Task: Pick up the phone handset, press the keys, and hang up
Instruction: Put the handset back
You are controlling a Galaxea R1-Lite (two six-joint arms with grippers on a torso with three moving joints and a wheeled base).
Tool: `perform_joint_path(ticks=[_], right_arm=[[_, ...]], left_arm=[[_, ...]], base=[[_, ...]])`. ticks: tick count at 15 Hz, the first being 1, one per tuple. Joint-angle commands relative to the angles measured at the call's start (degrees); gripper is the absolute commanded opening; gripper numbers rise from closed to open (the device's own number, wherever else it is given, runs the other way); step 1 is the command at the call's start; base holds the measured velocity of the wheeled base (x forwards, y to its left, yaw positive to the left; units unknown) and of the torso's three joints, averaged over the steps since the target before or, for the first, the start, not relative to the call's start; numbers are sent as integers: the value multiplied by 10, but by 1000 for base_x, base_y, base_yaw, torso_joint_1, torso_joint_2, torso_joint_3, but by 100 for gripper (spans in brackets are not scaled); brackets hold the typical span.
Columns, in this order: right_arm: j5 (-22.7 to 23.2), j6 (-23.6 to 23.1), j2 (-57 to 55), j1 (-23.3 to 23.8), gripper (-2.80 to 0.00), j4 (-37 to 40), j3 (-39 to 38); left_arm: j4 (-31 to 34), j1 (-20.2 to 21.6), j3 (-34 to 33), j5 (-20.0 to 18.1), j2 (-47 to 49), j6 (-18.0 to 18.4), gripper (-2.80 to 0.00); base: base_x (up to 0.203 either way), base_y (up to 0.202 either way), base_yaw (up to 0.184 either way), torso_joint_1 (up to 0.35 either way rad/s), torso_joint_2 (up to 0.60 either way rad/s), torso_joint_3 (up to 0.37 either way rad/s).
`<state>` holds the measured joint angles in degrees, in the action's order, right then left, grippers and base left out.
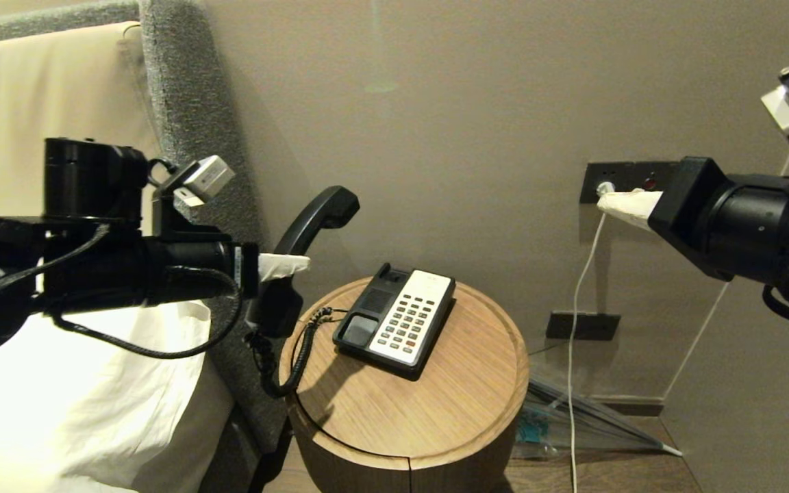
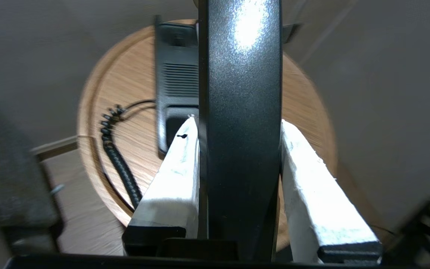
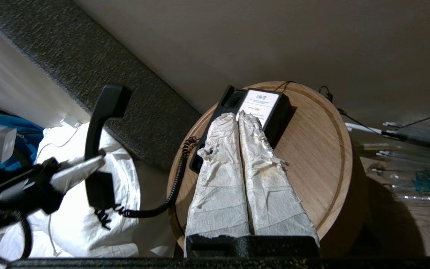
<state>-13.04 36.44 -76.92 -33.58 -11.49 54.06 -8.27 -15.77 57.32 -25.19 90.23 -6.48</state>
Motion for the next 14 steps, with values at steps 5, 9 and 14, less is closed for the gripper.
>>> perform_joint_path(ticks=[5, 9, 14], right_arm=[[3, 5, -9, 4, -280, -14, -39], [27, 28, -3, 4, -280, -14, -34], [47, 43, 5, 4, -280, -13, -40]], left_arm=[[110, -73, 189, 149, 160, 4, -280], [112, -96, 202, 225, 206, 47, -280], [110, -113, 228, 252, 243, 48, -280]], base=[[0, 0, 0, 0, 0, 0], [0, 0, 0, 0, 0, 0], [0, 0, 0, 0, 0, 0]])
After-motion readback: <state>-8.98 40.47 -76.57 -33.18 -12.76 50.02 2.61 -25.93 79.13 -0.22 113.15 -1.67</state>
